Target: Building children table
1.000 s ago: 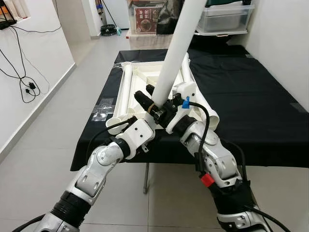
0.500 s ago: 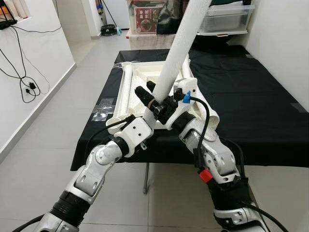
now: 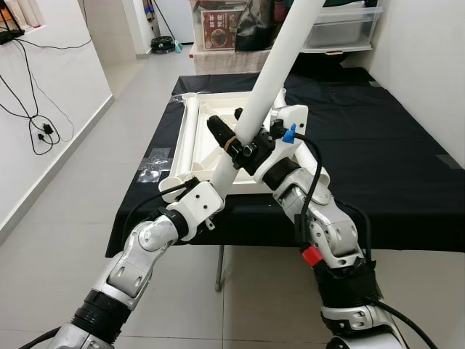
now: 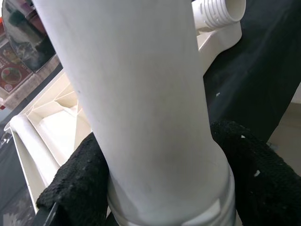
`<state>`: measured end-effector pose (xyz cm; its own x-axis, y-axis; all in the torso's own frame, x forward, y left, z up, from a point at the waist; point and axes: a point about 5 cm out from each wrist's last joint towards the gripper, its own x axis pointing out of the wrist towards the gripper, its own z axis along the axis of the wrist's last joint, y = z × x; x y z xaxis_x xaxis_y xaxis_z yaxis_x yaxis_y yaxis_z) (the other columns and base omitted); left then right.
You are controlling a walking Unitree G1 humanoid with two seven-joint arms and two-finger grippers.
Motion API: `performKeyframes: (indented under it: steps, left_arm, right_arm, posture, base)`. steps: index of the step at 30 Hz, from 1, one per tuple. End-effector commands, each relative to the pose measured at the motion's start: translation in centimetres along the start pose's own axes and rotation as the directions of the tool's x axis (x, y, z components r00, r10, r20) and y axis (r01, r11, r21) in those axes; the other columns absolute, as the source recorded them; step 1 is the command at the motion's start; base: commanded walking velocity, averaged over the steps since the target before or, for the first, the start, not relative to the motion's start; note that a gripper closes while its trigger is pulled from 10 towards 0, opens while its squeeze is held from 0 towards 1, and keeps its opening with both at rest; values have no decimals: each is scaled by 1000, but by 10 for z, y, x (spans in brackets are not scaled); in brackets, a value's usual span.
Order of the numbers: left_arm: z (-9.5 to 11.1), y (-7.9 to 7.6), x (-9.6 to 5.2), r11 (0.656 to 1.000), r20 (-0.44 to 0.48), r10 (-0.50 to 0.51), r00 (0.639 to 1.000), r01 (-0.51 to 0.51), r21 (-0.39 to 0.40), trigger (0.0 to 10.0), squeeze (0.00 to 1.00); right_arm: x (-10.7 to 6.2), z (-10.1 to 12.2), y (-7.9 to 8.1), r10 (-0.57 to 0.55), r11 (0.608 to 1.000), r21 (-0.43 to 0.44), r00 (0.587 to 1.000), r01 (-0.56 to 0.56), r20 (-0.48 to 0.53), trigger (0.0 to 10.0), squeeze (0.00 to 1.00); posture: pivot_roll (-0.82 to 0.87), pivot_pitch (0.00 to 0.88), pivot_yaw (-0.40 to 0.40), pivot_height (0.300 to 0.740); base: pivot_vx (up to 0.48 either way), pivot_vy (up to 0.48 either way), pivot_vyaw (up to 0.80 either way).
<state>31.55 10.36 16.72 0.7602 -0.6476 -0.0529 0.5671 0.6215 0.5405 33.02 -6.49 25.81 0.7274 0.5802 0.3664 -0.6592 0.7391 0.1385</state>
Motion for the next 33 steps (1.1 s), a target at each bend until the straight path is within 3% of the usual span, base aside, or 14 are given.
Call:
performKeyframes:
  steps: [1,23,33]
  left_arm:
    - [-7,-1,-4,999,-23,-29,999,29,27,10000,0]
    - [1,0,2,998,10,-45,999,44,49,10000,0]
    - [11,-8,9,998,51,-58,997,56,42,10000,0]
  right_arm:
    - [2,-2,4,22,999,24,1000,-22,-12,10000,0]
    - [4,-10,15,62,998,7,997,-61,-54,10000,0]
    - [5,-15,18,58,998,-1,996,-58,-70,10000,0]
  posture:
    - [27,20,4,740]
    - [26,22,10,740]
    - [24,20,12,740]
  base:
    - [0,0,0]
    - [0,0,0]
    - [0,0,0]
